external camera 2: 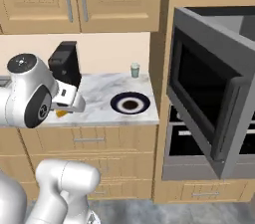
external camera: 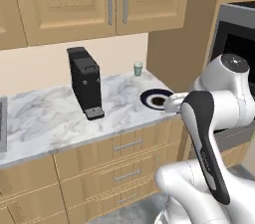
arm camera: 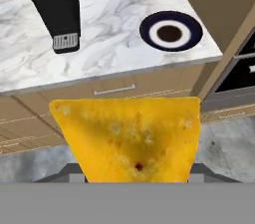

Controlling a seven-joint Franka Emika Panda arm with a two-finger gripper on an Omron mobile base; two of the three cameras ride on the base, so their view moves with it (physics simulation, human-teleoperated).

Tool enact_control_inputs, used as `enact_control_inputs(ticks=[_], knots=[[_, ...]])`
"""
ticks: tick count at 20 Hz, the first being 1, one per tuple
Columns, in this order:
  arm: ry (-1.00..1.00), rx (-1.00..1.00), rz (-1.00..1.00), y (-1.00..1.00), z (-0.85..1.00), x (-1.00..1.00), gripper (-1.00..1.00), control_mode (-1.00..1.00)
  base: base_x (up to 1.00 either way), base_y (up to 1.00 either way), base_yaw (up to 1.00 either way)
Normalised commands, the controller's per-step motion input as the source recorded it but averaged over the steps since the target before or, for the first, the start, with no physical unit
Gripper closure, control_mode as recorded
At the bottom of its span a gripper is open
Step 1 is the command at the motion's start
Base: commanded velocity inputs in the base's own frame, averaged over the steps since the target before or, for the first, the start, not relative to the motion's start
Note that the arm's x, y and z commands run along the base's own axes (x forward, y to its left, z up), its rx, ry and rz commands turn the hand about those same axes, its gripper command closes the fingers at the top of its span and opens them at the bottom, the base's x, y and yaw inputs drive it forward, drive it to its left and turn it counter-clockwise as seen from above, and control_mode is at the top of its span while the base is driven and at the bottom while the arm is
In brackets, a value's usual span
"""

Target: Pick the cheese from the counter and place it in the microwave.

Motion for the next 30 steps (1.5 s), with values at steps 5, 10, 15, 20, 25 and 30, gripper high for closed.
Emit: enact_control_inputs(ticks=[5,10,15,20,25,30], knots=[[0.0,0.0,0.0,0.0,0.0,0.0,1.0,1.0,-0.92,0.55,-0.68],[0.0,0.0,0.0,0.0,0.0,0.0,1.0,1.0,-0.73,0.35,-0.77],[0.0,0.0,0.0,0.0,0.0,0.0,1.0,1.0,-0.41,0.13,-0.82],[0.0,0.0,0.0,0.0,0.0,0.0,1.0,1.0,0.02,-0.19,-0.81],[0.0,0.0,0.0,0.0,0.0,0.0,1.0,1.0,0.27,-0.51,-0.67],[0.0,0.0,0.0,0.0,0.0,0.0,1.0,1.0,0.92,-0.42,-0.38]])
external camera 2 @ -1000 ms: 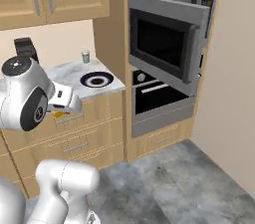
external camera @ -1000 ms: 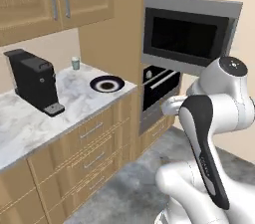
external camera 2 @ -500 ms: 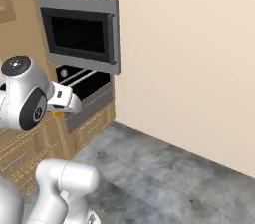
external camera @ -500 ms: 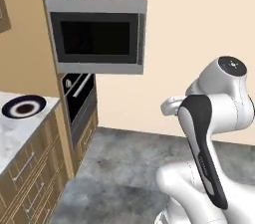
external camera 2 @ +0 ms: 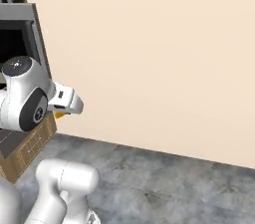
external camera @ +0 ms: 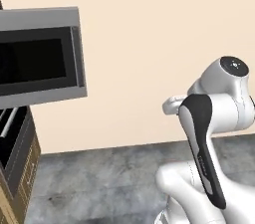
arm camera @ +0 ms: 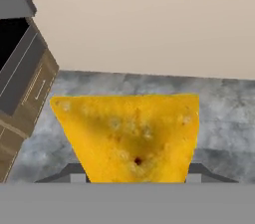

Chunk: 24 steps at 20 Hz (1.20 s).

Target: Pick the cheese from the counter and place it in the microwave.

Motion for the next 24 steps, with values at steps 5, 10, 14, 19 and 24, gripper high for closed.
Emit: enact_control_inputs(ticks=[5,10,14,19,24], knots=[[0.0,0.0,0.0,0.0,0.0,0.0,1.0,1.0,1.0,-0.15,-0.09],[0.0,0.0,0.0,0.0,0.0,0.0,1.0,1.0,0.99,-0.08,0.26],[0.0,0.0,0.0,0.0,0.0,0.0,1.0,1.0,0.33,-0.39,0.57],[0.0,0.0,0.0,0.0,0.0,0.0,1.0,1.0,0.13,-0.53,0.7],[0.0,0.0,0.0,0.0,0.0,0.0,1.0,1.0,0.34,-0.57,0.72]])
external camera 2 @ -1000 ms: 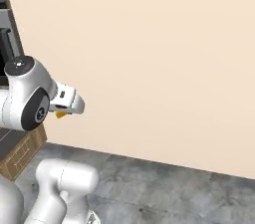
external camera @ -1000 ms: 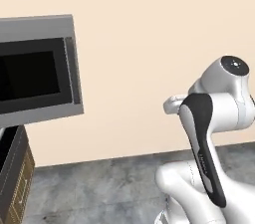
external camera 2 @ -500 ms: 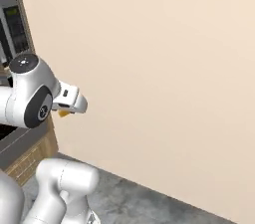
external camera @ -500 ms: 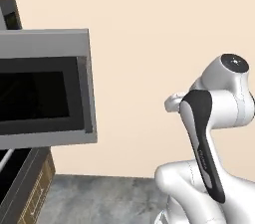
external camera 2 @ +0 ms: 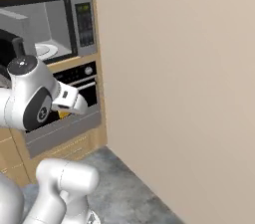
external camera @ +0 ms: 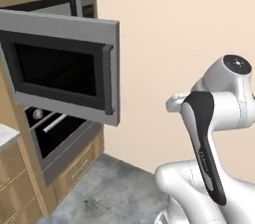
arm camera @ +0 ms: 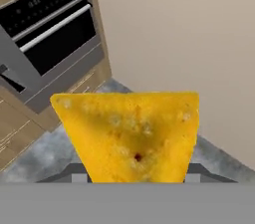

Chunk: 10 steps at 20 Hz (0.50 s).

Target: Pick the cheese from the counter and place it in the microwave.

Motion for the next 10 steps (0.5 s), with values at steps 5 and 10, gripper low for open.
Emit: enact_control_inputs(ticks=[5,10], knots=[[0.0,0.0,0.0,0.0,0.0,0.0,1.0,1.0,0.15,-0.84,0.64],[0.0,0.0,0.0,0.0,0.0,0.0,1.0,1.0,0.05,-0.93,0.52]])
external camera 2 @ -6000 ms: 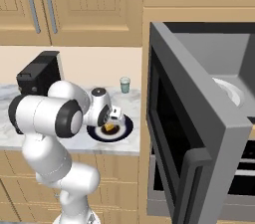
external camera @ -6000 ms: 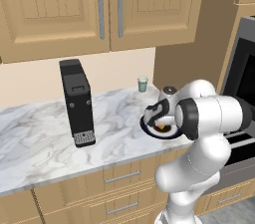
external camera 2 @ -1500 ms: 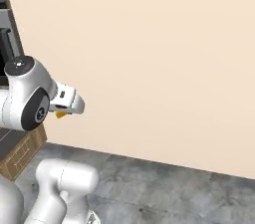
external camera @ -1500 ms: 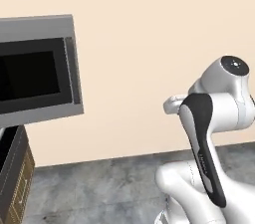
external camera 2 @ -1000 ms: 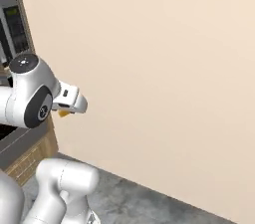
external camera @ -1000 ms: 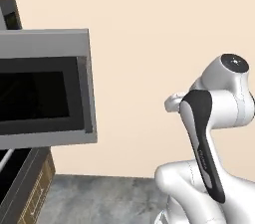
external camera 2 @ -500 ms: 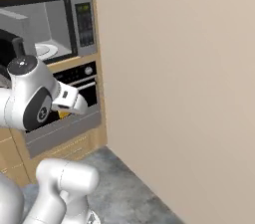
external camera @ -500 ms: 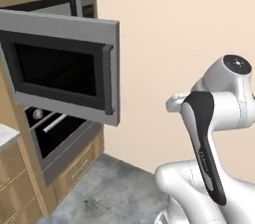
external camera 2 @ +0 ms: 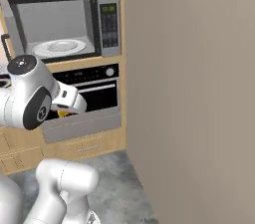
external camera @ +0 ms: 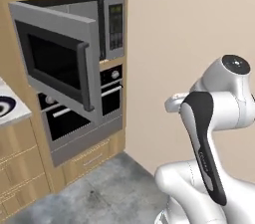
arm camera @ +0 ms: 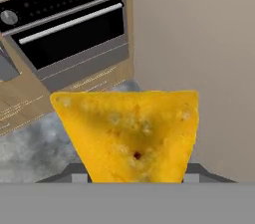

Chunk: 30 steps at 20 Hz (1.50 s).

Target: Pick the cheese from the counter and place it in the microwave.

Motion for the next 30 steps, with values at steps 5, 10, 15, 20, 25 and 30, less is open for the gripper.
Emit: enact_control_inputs(ticks=[5,10,15,20,25,30], knots=[[0.0,0.0,0.0,0.0,0.0,0.0,1.0,1.0,0.14,-0.76,0.54],[0.0,0.0,0.0,0.0,0.0,0.0,1.0,1.0,0.42,-0.74,0.52],[0.0,0.0,0.0,0.0,0.0,0.0,1.0,1.0,0.75,-0.51,0.41],[0.0,0.0,0.0,0.0,0.0,0.0,1.0,1.0,0.8,-0.27,0.3],[0.0,0.0,0.0,0.0,0.0,0.0,1.0,1.0,0.7,0.0,0.32],[0.0,0.0,0.0,0.0,0.0,0.0,1.0,1.0,0.63,0.0,0.27]])
